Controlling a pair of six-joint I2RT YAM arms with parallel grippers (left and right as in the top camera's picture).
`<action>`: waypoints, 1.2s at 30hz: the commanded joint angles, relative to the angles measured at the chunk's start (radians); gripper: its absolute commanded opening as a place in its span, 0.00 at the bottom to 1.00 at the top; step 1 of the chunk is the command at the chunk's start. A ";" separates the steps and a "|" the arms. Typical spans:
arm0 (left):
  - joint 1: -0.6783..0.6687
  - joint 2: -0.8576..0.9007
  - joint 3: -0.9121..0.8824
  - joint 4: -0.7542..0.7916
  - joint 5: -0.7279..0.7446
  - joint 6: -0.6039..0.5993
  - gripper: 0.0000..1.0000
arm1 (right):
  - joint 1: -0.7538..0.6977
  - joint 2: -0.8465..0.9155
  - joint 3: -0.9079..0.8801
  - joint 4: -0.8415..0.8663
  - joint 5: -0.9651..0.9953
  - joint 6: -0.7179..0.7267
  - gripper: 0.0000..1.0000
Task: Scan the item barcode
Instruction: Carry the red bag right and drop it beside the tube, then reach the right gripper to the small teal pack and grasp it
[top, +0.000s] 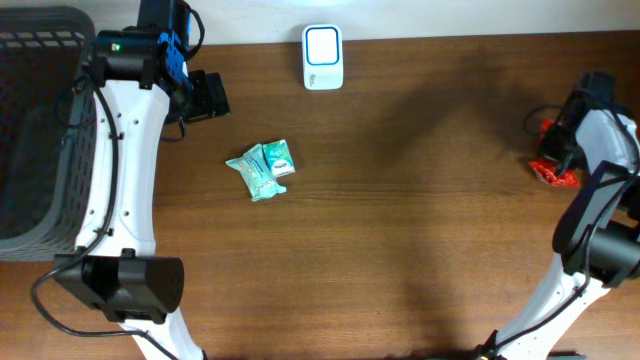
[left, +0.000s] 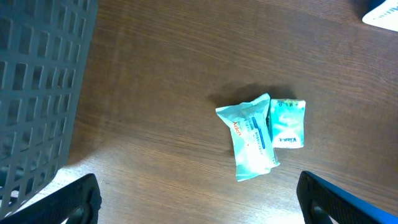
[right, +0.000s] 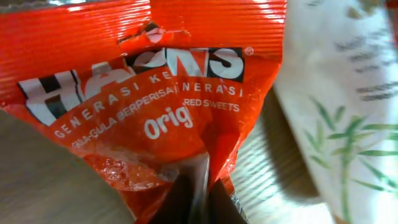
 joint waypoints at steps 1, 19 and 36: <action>-0.004 0.001 -0.003 -0.001 -0.007 -0.006 0.99 | -0.067 -0.011 -0.021 -0.005 0.019 -0.037 0.39; -0.004 0.001 -0.003 -0.001 -0.007 -0.006 0.99 | 0.396 -0.039 0.294 -0.335 -0.716 0.000 0.84; -0.004 0.002 -0.003 -0.001 -0.007 -0.006 0.99 | 0.930 0.097 0.114 0.243 -0.706 0.371 0.87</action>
